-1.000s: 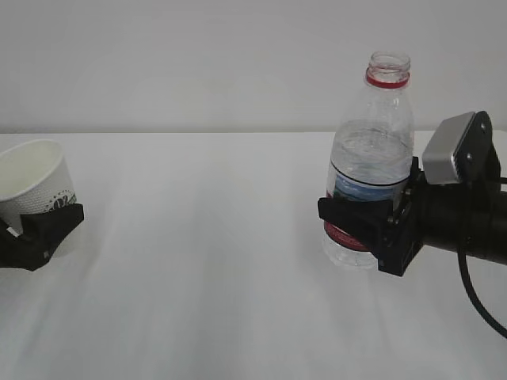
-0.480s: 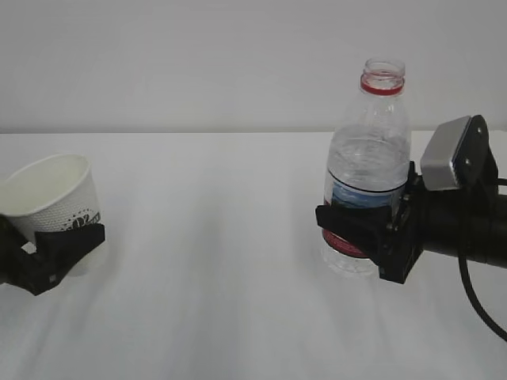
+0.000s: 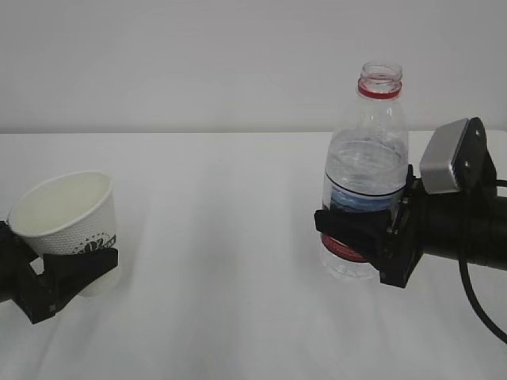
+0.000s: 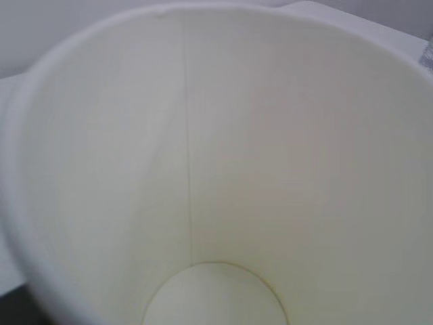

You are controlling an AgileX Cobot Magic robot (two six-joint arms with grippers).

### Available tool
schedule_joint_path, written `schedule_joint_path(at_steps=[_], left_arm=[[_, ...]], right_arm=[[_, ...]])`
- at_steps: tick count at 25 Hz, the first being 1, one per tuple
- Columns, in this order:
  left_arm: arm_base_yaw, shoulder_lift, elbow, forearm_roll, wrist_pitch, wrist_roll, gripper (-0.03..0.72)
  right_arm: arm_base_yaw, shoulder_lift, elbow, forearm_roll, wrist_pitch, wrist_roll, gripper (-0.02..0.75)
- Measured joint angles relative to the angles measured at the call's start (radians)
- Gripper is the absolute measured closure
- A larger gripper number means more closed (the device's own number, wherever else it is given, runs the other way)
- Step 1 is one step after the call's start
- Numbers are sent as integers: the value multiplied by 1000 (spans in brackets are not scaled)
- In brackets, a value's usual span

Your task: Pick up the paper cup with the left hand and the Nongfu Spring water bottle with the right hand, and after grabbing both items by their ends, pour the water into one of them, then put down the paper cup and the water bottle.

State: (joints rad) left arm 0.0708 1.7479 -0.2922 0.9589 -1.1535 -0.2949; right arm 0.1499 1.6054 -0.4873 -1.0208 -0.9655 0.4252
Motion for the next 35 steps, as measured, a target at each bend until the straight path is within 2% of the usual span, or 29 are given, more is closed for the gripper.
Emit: schedule_joint_path(at_steps=[11,17,28,35], left_arm=[[-11,0,0,97,0,24,115],[-123,-2,0,80,0,104,115],[-303,-4,0,-57,0,89,115],[-379,-4,0,-132,0,87,115]], right_arm=[[0,0,0,-4,0,0,262],[0,0,0,-5,0,0,262],[0,0,0,-5,0,0,262],[0,0,0,-5,0,0,262]])
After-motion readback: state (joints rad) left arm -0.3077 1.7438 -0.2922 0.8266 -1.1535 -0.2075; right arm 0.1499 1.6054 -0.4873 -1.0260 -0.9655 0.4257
